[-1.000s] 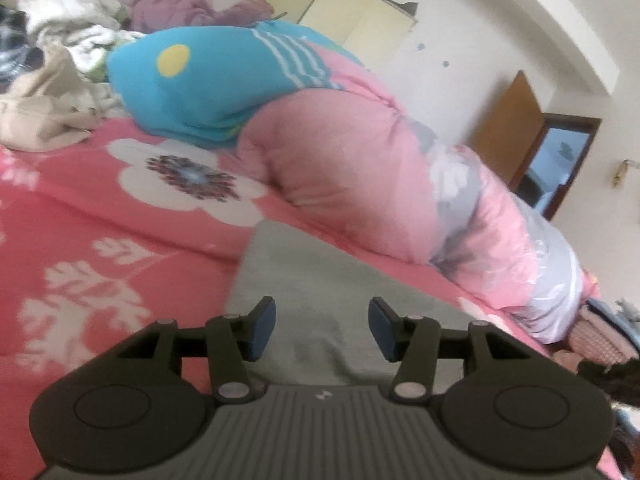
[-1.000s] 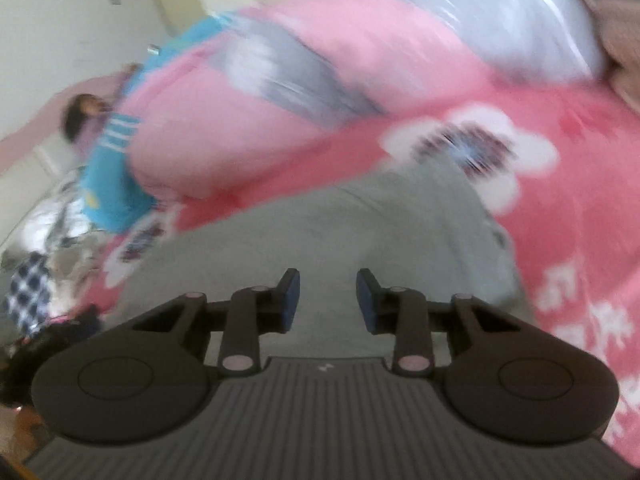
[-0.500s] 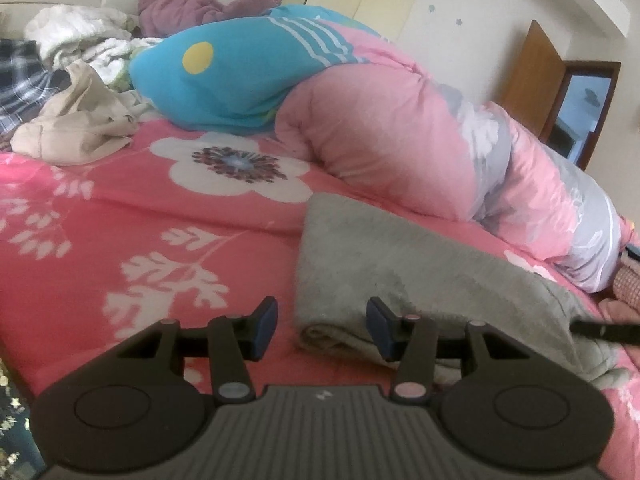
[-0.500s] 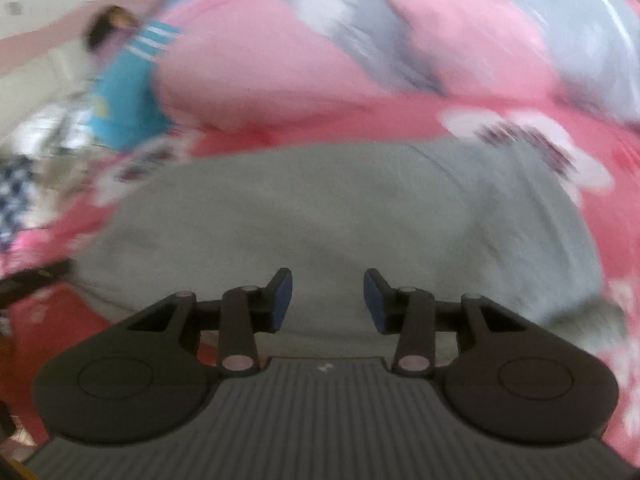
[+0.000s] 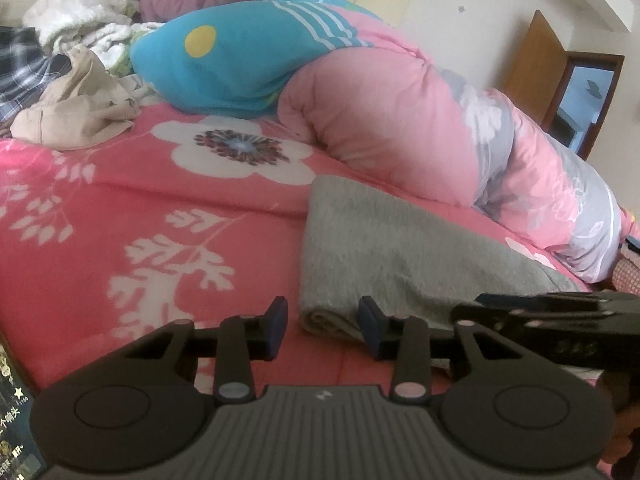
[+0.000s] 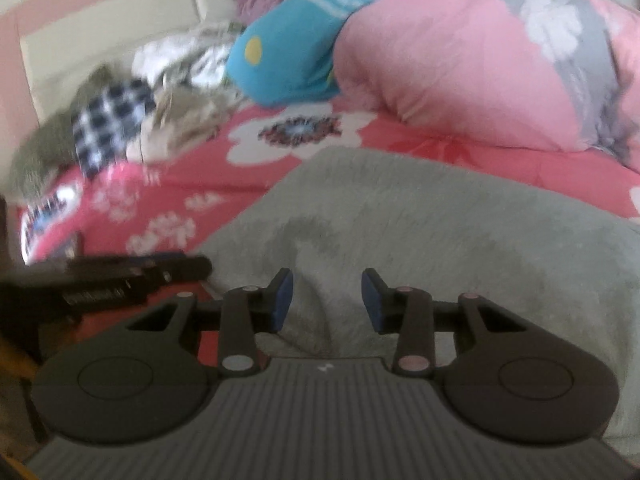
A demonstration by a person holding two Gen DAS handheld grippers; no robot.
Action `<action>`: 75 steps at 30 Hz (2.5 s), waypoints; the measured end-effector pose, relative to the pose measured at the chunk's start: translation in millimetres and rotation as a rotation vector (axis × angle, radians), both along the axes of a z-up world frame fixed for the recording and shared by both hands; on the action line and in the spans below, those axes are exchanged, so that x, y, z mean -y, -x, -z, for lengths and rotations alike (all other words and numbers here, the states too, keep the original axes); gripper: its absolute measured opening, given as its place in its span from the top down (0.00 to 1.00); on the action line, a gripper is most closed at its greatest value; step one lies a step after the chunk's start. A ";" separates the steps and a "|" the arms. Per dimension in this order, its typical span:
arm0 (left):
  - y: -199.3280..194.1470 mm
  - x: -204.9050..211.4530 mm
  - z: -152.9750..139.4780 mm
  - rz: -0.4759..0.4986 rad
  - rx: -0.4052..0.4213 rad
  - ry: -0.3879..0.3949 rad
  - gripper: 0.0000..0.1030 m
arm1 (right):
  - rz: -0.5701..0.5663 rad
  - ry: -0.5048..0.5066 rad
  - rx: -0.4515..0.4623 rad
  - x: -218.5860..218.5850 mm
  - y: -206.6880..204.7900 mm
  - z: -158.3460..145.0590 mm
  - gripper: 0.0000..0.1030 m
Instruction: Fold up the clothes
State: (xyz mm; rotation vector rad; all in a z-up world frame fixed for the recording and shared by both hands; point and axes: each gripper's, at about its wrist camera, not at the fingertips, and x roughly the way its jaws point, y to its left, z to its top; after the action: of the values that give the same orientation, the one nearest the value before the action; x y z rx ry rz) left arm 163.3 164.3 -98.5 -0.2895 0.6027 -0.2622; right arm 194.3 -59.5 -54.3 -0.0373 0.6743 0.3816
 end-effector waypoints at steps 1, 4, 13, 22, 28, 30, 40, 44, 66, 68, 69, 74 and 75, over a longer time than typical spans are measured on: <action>0.1 0.2 -0.3 -0.002 0.001 0.001 0.61 | -0.006 0.018 -0.007 -2.6 -2.8 1.9 0.64; 0.0 0.9 -0.5 -0.009 0.004 0.001 0.61 | -0.019 0.063 -0.033 -8.4 -11.7 7.8 0.65; 0.6 -3.3 -2.0 -0.039 0.006 0.021 0.61 | 0.039 -0.025 -0.001 11.6 4.0 -4.7 0.98; 4.0 -6.1 -6.9 -0.085 0.041 0.008 0.61 | 0.093 -0.023 -0.031 22.6 14.0 5.5 0.85; -1.8 3.5 -4.0 -0.089 0.031 0.000 0.59 | 0.150 -0.114 0.057 45.1 35.1 -13.8 0.80; -3.7 6.7 -3.1 -0.091 0.027 -0.003 0.59 | 0.200 -0.109 0.079 55.3 37.7 -13.8 0.78; -10.0 16.8 4.2 -0.110 0.006 -0.002 0.59 | 0.469 -0.077 0.007 124.5 32.4 33.9 0.78; -8.8 17.8 10.6 -0.104 0.002 -0.008 0.59 | 0.454 -0.184 0.070 140.5 44.1 52.6 0.77; -8.7 33.9 -1.3 -0.196 -0.051 -0.066 0.57 | 0.388 -0.305 0.084 150.4 45.0 59.8 0.61; -9.4 36.2 -2.2 -0.177 -0.050 -0.076 0.57 | 0.389 -0.296 0.083 149.3 45.0 59.5 0.60; -10.7 36.5 -2.4 -0.163 -0.051 -0.075 0.57 | 0.389 -0.289 0.084 148.6 45.0 59.2 0.60; -27.1 40.7 -5.1 -0.076 -0.084 -0.122 0.47 | 0.391 -0.276 0.093 146.8 46.6 58.6 0.60; -30.1 43.5 -3.9 -0.053 -0.083 -0.139 0.45 | 0.392 -0.285 0.091 148.1 46.5 58.7 0.60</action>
State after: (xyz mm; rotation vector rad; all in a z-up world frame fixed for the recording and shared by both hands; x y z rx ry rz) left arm 193.4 120.7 -94.6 -0.1826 0.6910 -0.1566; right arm 147.8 -207.7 -112.9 0.3422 0.5173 0.0947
